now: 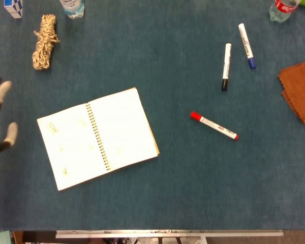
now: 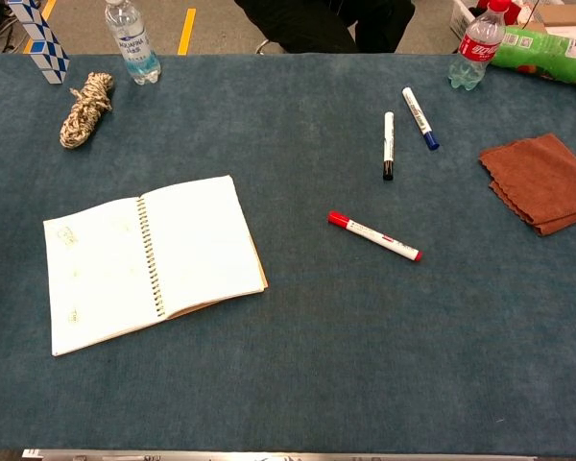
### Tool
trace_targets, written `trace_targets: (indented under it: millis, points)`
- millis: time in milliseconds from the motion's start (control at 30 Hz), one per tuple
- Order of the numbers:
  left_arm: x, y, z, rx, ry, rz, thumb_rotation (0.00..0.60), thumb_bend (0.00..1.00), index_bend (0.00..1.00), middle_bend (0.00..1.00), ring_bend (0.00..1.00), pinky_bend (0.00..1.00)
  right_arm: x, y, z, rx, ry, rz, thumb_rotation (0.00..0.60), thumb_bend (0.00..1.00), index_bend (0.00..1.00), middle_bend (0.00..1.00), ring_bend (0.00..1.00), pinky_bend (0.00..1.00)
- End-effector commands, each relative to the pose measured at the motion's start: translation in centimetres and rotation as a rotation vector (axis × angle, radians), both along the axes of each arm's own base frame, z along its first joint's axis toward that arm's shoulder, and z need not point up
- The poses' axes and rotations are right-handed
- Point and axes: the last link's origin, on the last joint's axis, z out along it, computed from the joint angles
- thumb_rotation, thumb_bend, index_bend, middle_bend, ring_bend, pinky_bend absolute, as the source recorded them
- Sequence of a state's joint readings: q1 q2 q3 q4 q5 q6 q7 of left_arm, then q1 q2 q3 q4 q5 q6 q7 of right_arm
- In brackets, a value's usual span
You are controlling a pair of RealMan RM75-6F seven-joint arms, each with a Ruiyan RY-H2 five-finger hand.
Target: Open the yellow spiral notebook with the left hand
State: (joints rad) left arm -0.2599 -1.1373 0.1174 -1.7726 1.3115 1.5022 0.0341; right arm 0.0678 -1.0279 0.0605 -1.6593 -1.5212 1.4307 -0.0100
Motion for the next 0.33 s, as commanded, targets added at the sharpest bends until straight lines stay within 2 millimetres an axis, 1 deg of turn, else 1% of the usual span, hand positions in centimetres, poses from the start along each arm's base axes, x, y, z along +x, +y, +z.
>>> trace_targets:
  millis: [33, 167, 333]
  points:
    - [-1.32, -2.00, 0.72, 0.040, 0.011, 0.039, 0.600, 0.43, 0.05, 0.01, 0.00, 0.00, 0.15, -0.07, -0.14, 0.006, -0.001, 0.004, 0.600, 0.22, 0.34, 0.33, 0.25, 0.31]
    - [-1.79, -2.79, 0.88, 0.078, 0.027, 0.038, 0.600, 0.43, 0.06, 0.01, 0.00, 0.00, 0.44, -0.21, -0.45, 0.015, -0.004, 0.012, 0.600, 0.22, 0.34, 0.33, 0.25, 0.31]
    - [-1.78, -2.98, 0.72, 0.088, 0.012, 0.021, 0.600, 0.43, 0.06, 0.01, 0.00, 0.00, 0.90, -0.22, -0.44, 0.011, -0.027, 0.022, 0.600, 0.22, 0.34, 0.33, 0.25, 0.31]
